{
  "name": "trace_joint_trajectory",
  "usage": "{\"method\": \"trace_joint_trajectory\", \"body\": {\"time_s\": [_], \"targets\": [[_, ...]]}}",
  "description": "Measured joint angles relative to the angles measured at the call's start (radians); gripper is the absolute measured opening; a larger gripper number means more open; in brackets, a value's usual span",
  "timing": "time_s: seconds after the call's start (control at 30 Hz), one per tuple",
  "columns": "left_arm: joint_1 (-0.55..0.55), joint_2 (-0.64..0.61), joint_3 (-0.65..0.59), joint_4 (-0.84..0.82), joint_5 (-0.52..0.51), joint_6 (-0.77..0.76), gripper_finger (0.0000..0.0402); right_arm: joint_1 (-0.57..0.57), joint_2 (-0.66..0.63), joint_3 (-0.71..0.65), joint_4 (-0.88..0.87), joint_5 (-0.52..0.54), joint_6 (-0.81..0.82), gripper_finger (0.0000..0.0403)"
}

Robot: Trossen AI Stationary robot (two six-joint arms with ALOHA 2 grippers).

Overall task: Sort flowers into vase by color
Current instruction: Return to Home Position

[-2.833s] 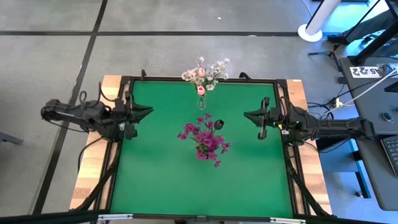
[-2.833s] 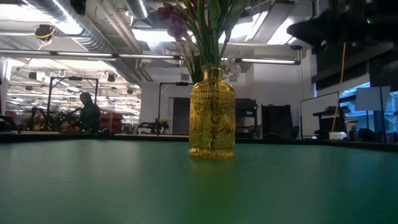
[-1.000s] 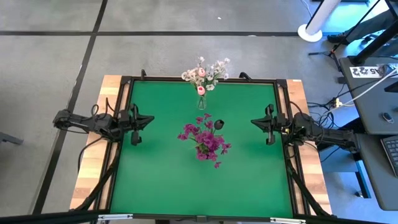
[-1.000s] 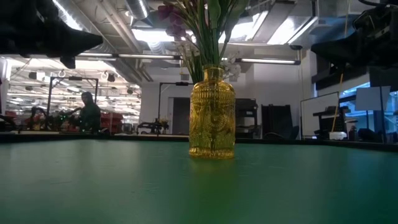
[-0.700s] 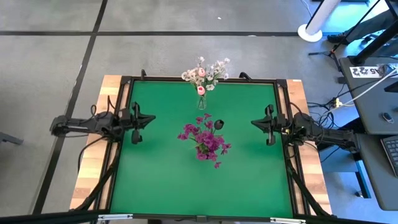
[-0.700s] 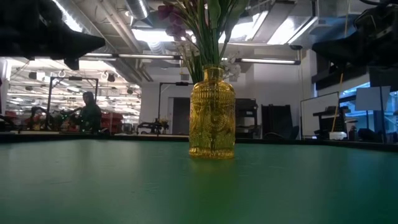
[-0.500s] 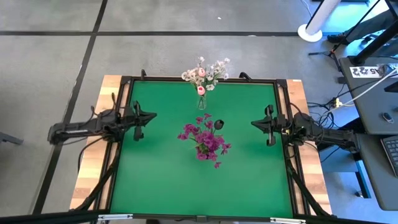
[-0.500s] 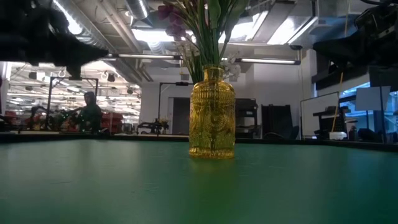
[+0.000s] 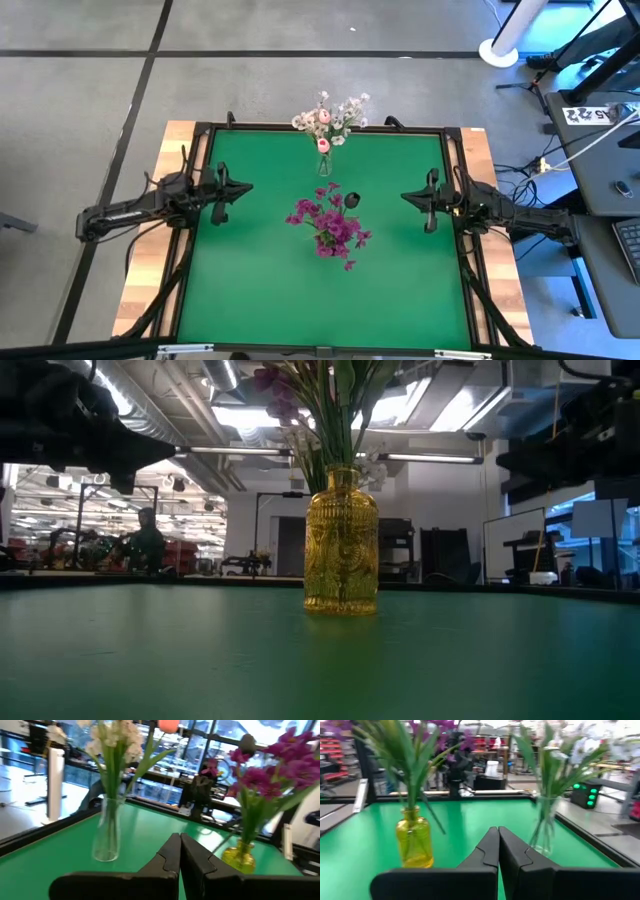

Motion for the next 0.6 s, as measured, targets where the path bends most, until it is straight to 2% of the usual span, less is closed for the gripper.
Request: {"method": "trace_joint_trajectory", "body": {"time_s": [0.17, 0.6], "targets": [[-0.001, 0.0, 0.0, 0.029, 0.046, 0.0, 0.0, 0.0, 0.0, 0.0, 0.035, -0.059, 0.0, 0.0001], [-0.003, 0.0, 0.0, -0.01, 0.046, -0.062, 0.0, 0.0, 0.003, 0.0, -0.004, 0.009, 0.026, 0.0001]]}}
